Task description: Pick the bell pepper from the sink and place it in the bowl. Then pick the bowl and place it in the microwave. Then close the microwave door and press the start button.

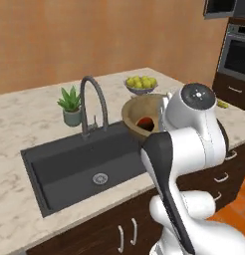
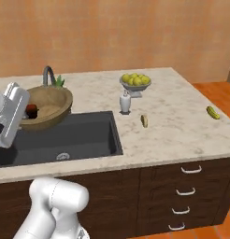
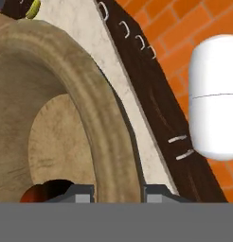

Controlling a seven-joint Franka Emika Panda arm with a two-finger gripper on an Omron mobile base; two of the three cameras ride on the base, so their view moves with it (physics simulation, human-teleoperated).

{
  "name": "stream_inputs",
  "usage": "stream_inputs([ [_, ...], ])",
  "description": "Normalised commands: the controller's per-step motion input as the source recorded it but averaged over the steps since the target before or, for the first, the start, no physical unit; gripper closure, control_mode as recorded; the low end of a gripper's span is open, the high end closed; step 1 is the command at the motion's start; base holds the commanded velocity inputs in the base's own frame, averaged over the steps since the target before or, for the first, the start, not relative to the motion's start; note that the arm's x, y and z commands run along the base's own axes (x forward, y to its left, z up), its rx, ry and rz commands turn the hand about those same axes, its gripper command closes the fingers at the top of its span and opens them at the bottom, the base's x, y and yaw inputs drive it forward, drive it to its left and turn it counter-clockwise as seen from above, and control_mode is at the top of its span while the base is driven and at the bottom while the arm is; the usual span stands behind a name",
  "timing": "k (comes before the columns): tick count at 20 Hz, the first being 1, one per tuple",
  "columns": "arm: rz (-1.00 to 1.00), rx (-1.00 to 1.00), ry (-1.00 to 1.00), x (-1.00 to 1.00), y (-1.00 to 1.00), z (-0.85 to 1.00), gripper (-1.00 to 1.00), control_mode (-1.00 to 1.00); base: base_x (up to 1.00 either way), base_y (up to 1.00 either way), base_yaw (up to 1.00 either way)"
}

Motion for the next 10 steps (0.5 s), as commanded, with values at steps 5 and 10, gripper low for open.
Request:
stream_inputs([
  [5, 0.00, 0.00, 0.00, 0.00, 0.00, 0.00, 1.00, 1.00, -0.23, 0.00, -0.85],
  [10, 0.00, 0.00, 0.00, 0.00, 0.00, 0.00, 1.00, 1.00, -0.12, -0.24, -0.83],
])
